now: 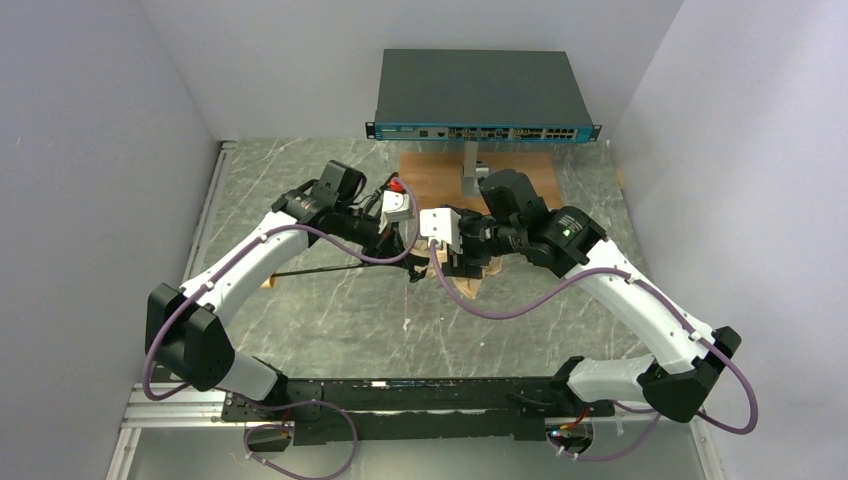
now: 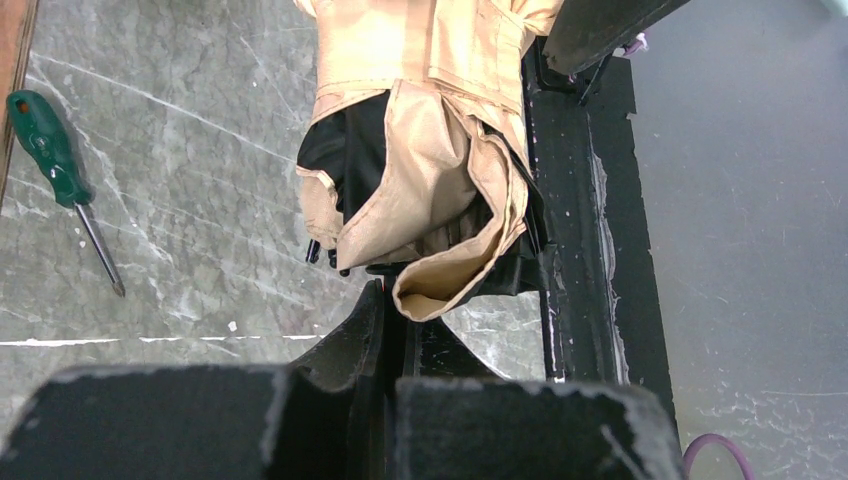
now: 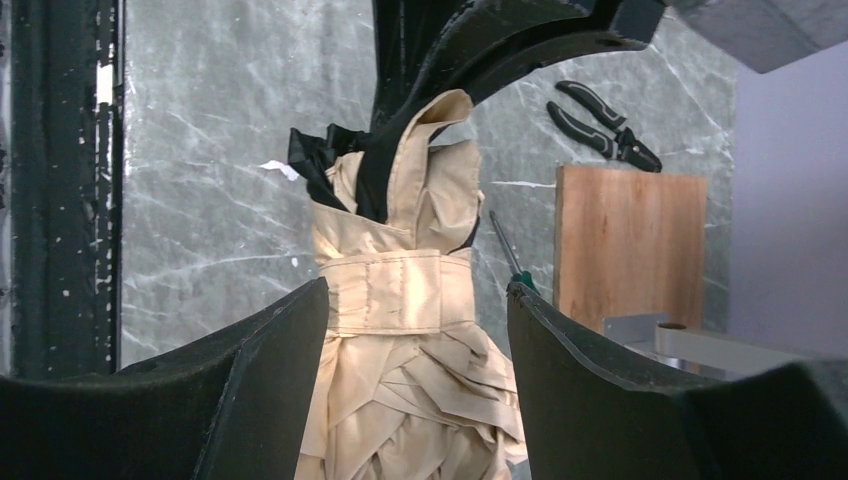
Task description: Open the umbrella
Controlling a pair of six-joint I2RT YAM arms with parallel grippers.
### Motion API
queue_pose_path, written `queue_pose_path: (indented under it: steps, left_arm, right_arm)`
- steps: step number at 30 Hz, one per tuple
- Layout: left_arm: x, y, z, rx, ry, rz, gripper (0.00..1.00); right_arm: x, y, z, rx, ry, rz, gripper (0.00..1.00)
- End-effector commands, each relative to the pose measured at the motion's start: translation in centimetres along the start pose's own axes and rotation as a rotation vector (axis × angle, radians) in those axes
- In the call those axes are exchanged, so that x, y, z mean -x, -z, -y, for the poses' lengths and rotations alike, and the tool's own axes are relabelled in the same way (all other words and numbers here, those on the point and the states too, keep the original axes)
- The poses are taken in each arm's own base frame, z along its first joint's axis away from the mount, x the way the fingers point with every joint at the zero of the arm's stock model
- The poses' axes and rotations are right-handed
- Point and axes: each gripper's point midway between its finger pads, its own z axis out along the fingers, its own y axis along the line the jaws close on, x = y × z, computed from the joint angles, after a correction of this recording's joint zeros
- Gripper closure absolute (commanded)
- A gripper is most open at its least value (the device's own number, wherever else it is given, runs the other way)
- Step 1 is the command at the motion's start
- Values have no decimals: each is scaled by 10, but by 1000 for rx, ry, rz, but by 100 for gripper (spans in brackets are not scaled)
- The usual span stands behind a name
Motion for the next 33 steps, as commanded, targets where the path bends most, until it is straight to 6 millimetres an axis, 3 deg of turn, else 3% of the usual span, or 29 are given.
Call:
queue_pose_path:
  steps: [1, 6, 11, 14, 15, 24, 33]
  left_arm:
    - [33, 7, 11, -23, -114, 87, 100]
    - [35, 7, 9, -18, -105, 91, 100]
    - [38, 7, 10, -22, -81, 105, 100]
    - [39, 8, 6, -13, -49, 116, 100]
    - [38, 9, 2, -5, -27, 123, 100]
    - [52, 30, -43, 80, 185, 237, 100]
    - [58, 39, -49, 67, 226, 283, 100]
  right_arm:
    - [-2, -3, -15, 76, -15, 10, 35]
    - [-3, -7, -23, 118, -30, 17, 50]
    - [-12, -10, -28, 135, -27, -10, 76]
    - [-8, -4, -26, 118, -5, 3, 97]
    - [-6, -2, -25, 109, 10, 11, 100]
    - [8, 13, -27, 99, 90, 58, 100]
    - [-22, 9, -59, 191, 39, -21, 100]
